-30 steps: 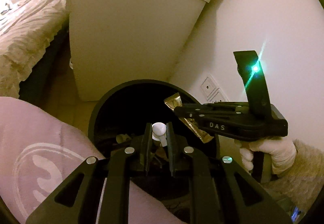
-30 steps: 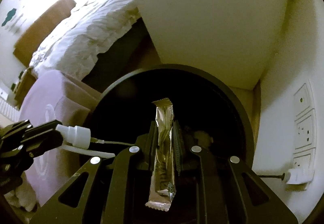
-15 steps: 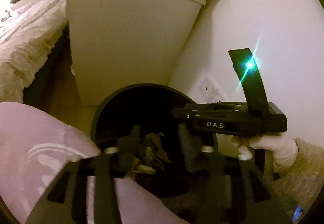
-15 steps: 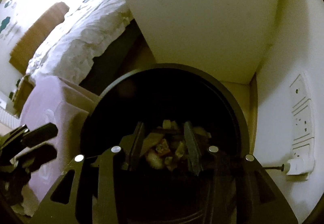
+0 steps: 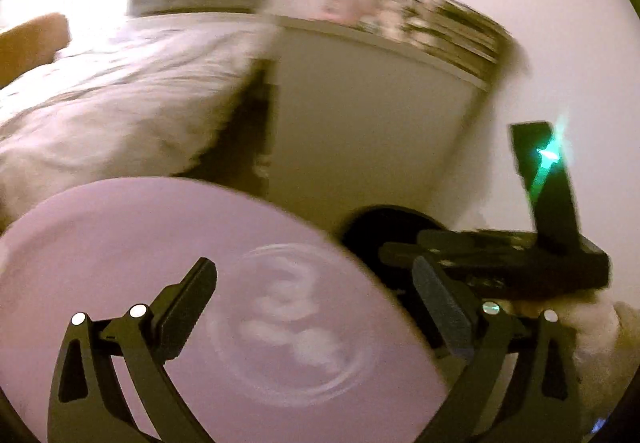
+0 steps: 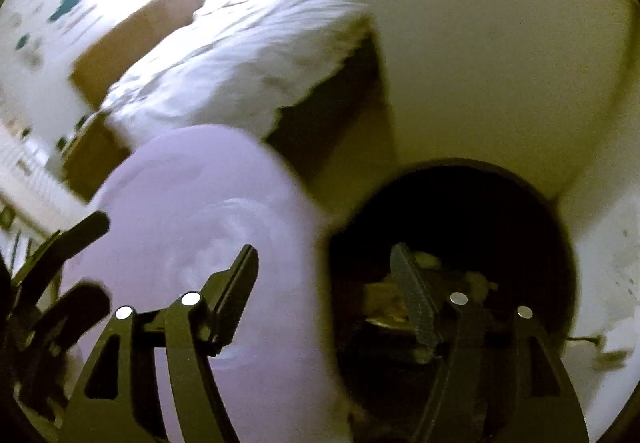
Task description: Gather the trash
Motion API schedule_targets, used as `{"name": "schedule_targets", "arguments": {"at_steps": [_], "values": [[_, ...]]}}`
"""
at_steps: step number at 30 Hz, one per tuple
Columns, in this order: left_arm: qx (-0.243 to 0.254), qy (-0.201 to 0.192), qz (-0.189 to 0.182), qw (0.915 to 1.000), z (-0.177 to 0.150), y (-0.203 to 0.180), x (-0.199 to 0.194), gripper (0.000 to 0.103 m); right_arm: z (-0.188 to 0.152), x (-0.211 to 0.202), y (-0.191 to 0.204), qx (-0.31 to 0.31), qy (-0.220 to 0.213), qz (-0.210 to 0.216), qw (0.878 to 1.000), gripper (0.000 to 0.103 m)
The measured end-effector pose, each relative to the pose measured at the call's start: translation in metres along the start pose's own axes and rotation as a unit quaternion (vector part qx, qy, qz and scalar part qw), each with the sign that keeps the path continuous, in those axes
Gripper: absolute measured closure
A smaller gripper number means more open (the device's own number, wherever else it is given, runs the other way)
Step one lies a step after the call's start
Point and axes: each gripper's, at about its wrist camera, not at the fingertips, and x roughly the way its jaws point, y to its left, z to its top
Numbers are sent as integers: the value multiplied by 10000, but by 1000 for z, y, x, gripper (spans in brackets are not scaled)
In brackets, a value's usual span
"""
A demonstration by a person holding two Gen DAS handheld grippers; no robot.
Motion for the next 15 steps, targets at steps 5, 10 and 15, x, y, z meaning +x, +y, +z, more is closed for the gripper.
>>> {"name": "schedule_targets", "arguments": {"at_steps": [5,10,15], "values": [[-396,-361,1130,9921,-17,57,-59,5,0,6,94,-718,-134,408,9965,27],[-857,-583,1886,9766,-31,103,-110,5,-4,3,178,-1358,-506,447,9884,24],[-942,-875,2272,9653,-39,121,-149,5,-14,-4,236,-1441,-1246,411,9808,9]]}}
